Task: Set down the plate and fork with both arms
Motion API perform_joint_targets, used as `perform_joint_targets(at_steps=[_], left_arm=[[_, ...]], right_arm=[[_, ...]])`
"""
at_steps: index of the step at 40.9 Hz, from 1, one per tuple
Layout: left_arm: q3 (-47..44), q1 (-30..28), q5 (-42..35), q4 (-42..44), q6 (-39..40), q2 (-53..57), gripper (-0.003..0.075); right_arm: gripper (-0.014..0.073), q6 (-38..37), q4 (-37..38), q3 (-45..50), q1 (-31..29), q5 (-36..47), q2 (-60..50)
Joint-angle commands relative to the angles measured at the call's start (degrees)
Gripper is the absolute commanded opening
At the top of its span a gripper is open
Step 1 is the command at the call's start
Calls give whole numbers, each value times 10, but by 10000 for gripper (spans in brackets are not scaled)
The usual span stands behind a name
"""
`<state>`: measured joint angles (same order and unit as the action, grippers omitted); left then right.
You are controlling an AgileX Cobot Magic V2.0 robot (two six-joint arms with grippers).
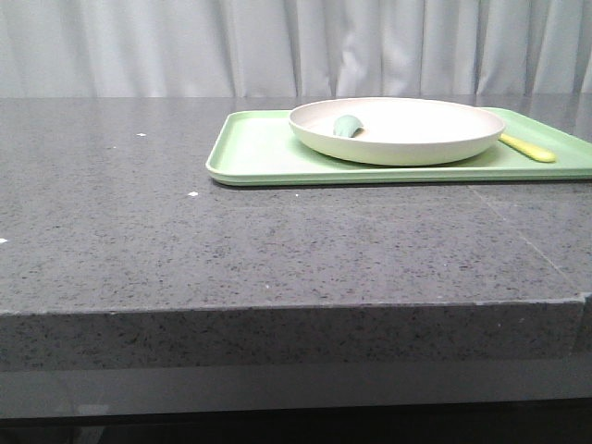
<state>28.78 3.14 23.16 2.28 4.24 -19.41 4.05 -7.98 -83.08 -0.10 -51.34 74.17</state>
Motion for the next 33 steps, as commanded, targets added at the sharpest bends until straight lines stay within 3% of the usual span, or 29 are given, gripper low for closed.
perform_joint_targets(at_steps=[1, 9, 19, 26, 33], left_arm=[[16, -1, -46, -4, 2, -4, -18], [16, -1, -46, -4, 2, -4, -18], [16, -1, -46, -4, 2, -4, -18], [16, -1, -46, -4, 2, -4, -18], [16, -1, -46, -4, 2, -4, -18]], right_arm=[[-121, 10, 3, 65, -3, 71, -82], [-121, 14, 4, 301, -3, 210, -249], [-121, 14, 4, 510, -3, 342, -451], [-121, 14, 4, 577, -3, 365, -556], [-121, 14, 4, 585, -3, 363, -595]])
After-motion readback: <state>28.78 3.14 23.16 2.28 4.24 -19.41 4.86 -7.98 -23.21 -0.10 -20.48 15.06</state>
